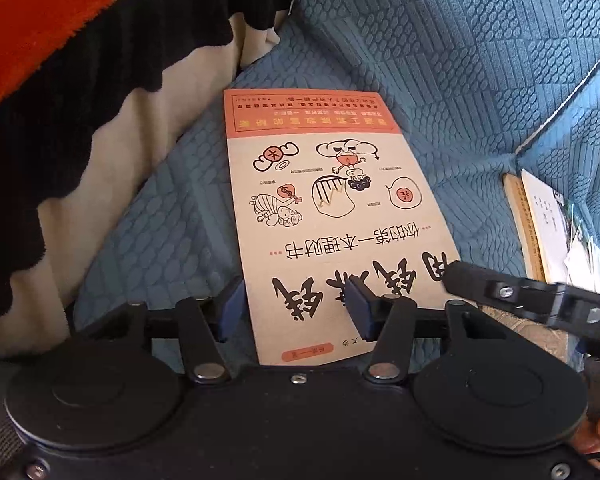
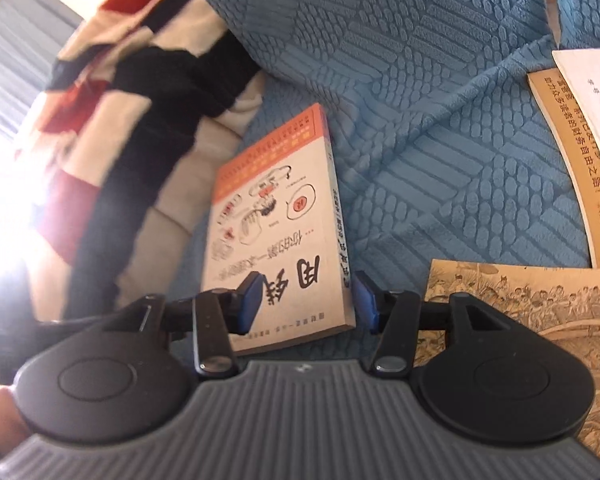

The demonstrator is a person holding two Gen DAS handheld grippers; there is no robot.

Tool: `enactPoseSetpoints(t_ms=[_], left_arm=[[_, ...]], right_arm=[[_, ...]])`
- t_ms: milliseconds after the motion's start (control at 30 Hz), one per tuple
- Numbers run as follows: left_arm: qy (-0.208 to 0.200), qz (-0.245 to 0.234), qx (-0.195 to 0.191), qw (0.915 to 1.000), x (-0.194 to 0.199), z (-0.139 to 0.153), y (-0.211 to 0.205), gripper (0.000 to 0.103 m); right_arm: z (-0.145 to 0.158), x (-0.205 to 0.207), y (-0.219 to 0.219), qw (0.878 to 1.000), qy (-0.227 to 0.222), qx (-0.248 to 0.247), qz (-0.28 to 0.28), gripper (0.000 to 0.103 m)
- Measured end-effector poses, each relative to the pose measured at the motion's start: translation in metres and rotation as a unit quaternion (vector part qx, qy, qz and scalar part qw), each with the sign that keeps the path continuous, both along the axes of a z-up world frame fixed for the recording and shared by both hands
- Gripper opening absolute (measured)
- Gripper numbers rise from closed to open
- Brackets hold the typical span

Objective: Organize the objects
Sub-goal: 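Lower the left tool fingers onto the orange book's edge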

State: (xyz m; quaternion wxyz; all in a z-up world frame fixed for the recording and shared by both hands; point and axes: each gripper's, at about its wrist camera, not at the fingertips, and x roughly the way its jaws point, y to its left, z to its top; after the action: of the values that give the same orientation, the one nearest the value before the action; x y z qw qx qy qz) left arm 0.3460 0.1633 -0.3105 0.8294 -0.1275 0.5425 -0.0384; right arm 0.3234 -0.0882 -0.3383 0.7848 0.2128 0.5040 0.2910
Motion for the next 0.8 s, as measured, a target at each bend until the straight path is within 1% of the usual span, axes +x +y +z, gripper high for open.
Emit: enactPoseSetpoints(t_ms=[100,233,300,400,500,533,600,700,733,800], left_arm=[[0.000,0.003,-0.010,0.9999,-0.001,0.000,0.003,0.052],[-0.003,0.007,-0.015,0.9999,-0.001,0.001,0.004,0.052],[-0.001,0.010,-0.019,0.9998,0.000,0.001,0.006,0.052],[0.000,0.012,-0.015,0.9998,0.001,0.000,0.006,0.052],[-0.002,0.017,-0.007,0.9998,0.001,0.001,0.006,0.053],[-0.003,0.018,-0.005,0.9998,0.001,0.002,0.006,0.053],[-0.005,0.023,-0.008,0.9997,0.002,0.003,0.007,0.054],[-0.007,0.031,-0.023,0.9992,0.001,0.001,0.010,0.054],[-0.007,0.034,-0.029,0.9990,0.001,0.001,0.012,0.054],[-0.008,0.039,-0.036,0.9986,0.000,-0.001,0.013,0.054]], right_arm=[[-0.003,0.001,-0.010,0.999,0.016,0.043,-0.019,0.052],[-0.009,0.001,-0.020,0.994,0.036,0.095,-0.044,0.051],[-0.012,0.002,-0.019,0.993,0.043,0.103,-0.044,0.051],[-0.017,0.006,-0.016,0.993,0.053,0.100,-0.031,0.051],[-0.029,0.006,-0.018,0.988,0.081,0.128,-0.036,0.051],[-0.034,0.005,-0.020,0.984,0.091,0.144,-0.043,0.051],[-0.045,0.004,-0.028,0.973,0.112,0.192,-0.064,0.051],[-0.062,0.003,-0.040,0.948,0.143,0.269,-0.093,0.050],[-0.065,0.004,-0.041,0.942,0.148,0.284,-0.096,0.050],[-0.065,0.006,-0.040,0.939,0.145,0.299,-0.089,0.050]])
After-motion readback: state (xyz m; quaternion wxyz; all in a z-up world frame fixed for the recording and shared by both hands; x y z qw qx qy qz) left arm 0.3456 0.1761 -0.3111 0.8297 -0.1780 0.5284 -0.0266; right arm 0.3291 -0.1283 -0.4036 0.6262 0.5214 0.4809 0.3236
